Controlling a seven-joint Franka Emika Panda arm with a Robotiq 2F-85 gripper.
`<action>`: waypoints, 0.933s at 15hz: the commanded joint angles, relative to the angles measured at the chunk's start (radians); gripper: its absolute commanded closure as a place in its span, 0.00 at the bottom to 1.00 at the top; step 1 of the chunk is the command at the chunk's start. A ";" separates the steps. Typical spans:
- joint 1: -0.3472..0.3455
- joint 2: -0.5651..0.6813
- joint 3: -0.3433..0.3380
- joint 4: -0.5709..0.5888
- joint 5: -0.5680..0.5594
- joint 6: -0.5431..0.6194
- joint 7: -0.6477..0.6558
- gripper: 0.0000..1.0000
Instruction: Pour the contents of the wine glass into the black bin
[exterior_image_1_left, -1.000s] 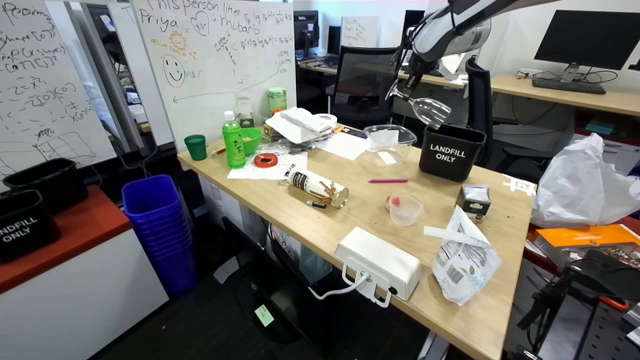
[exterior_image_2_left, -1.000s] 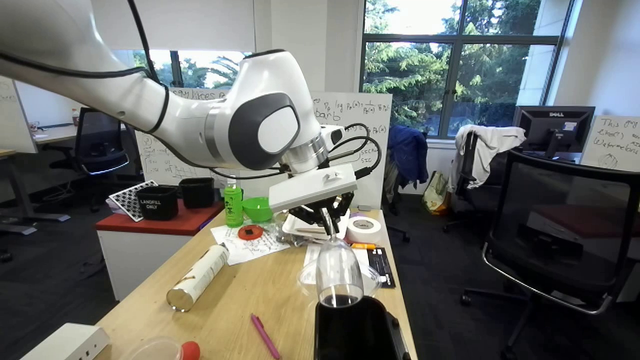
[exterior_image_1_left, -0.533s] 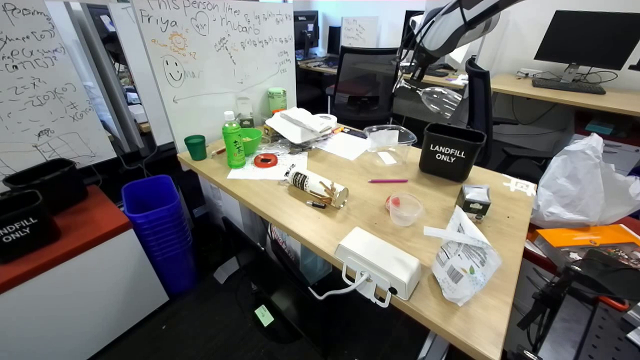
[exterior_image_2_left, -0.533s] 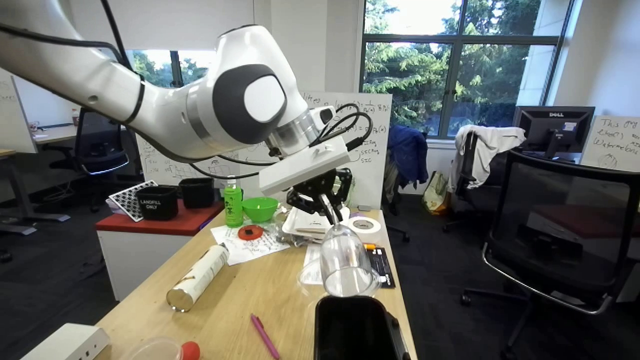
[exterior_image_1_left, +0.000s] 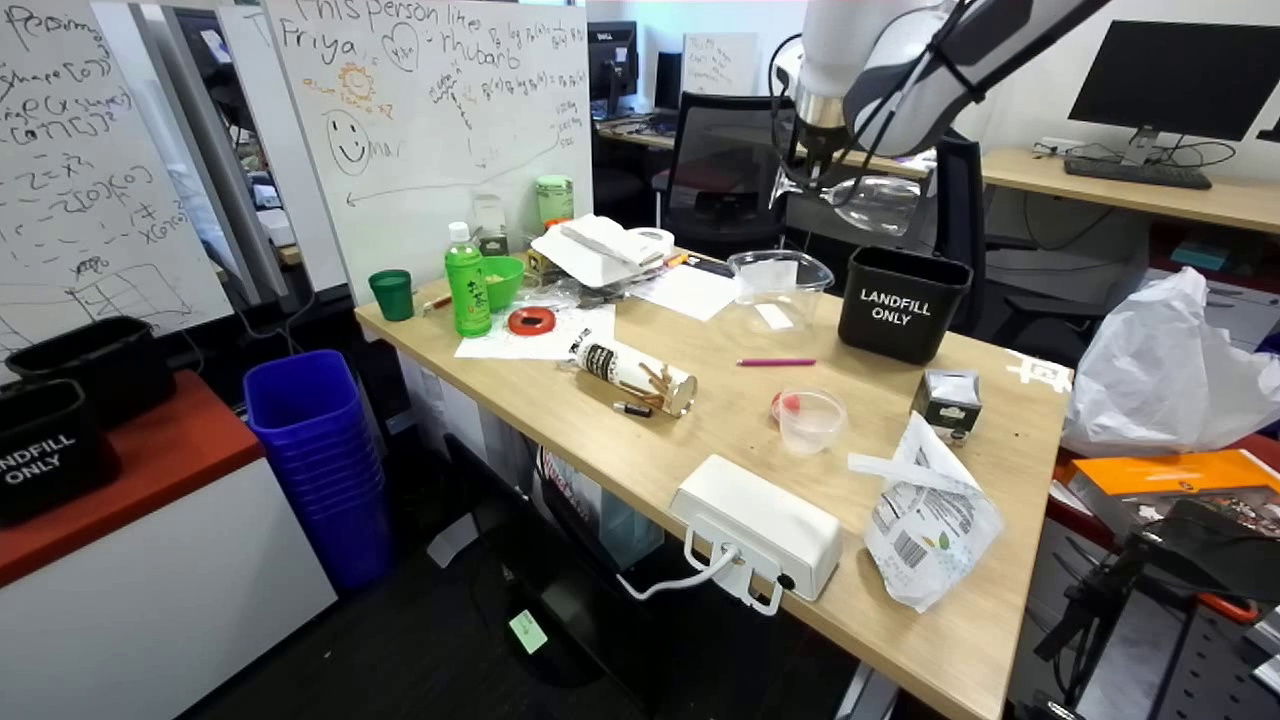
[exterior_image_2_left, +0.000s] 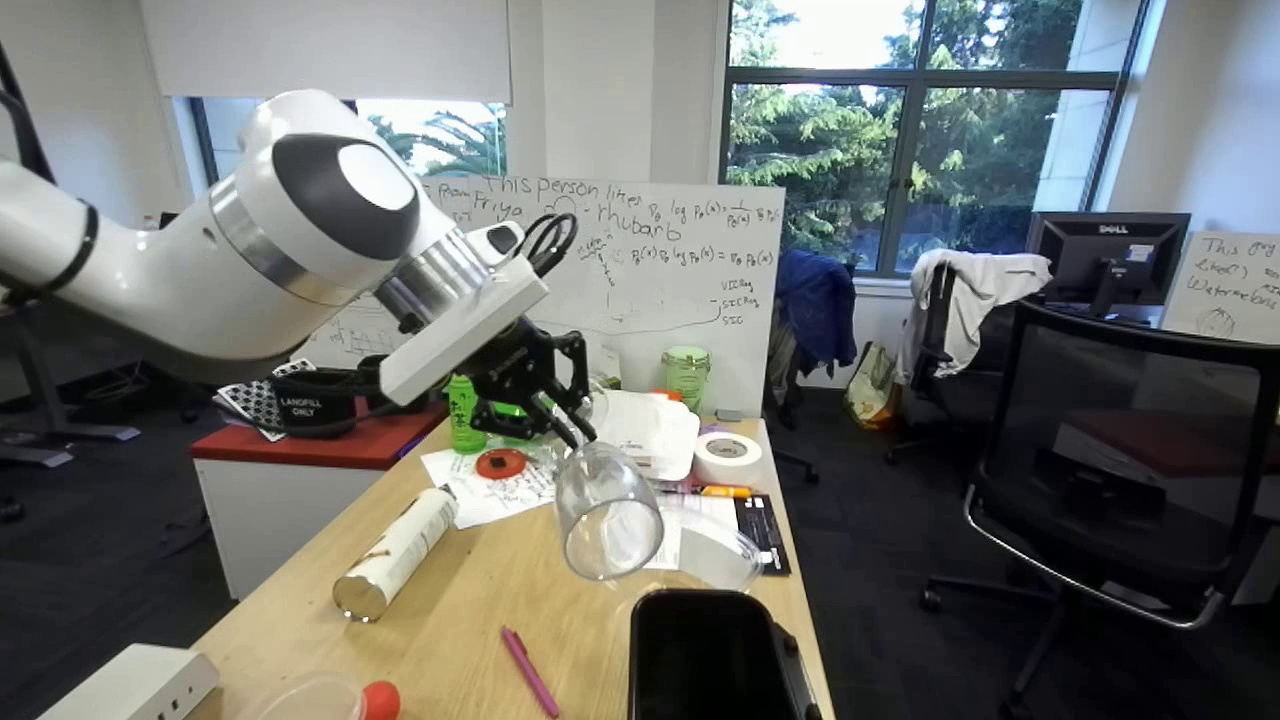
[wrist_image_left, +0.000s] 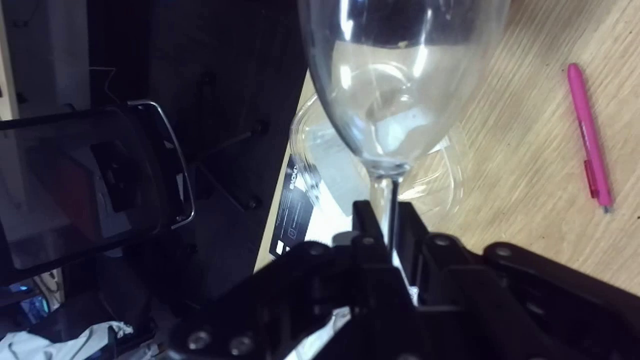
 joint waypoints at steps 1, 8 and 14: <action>0.134 -0.030 -0.106 -0.089 -0.266 0.011 0.252 0.96; 0.150 -0.005 0.014 -0.131 -0.679 -0.193 0.672 0.96; 0.090 0.005 0.111 -0.138 -0.659 -0.223 0.664 0.86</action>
